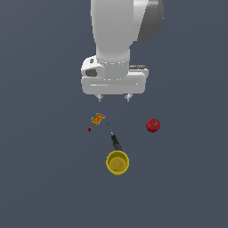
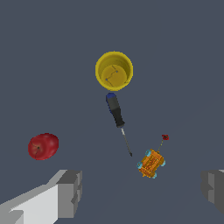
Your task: Pick up a designated object from a clutter of objects.
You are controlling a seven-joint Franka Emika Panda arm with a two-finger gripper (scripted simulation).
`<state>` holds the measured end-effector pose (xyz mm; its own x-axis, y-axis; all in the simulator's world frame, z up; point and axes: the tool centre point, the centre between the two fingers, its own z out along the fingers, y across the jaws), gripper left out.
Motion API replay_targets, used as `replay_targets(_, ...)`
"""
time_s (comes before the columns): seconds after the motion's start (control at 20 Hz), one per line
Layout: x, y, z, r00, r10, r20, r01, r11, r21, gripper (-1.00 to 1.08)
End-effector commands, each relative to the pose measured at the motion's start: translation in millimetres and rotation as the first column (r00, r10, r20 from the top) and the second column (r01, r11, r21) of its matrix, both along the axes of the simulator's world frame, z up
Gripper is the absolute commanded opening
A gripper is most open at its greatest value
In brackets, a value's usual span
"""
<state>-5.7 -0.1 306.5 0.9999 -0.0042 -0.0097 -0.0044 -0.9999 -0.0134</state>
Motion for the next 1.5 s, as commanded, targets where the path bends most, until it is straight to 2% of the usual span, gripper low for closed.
replay_targets(0.0, 0, 0, 0, 1.0, 0.0, 0.0, 0.0, 1.0, 0.0, 1.0)
replay_targets(0.4, 6, -14, 22, 0.997, -0.052, 0.049, 0.051, 0.998, 0.023, 1.0)
replay_targets(0.75, 6, -16, 16, 0.997, -0.061, 0.048, 0.06, 0.998, 0.024, 1.0)
replay_targets(1.1, 5, -28, -15, 0.992, -0.117, 0.043, 0.116, 0.993, 0.027, 1.0)
replay_targets(1.45, -4, -49, -73, 0.975, -0.221, 0.032, 0.22, 0.975, 0.028, 1.0)
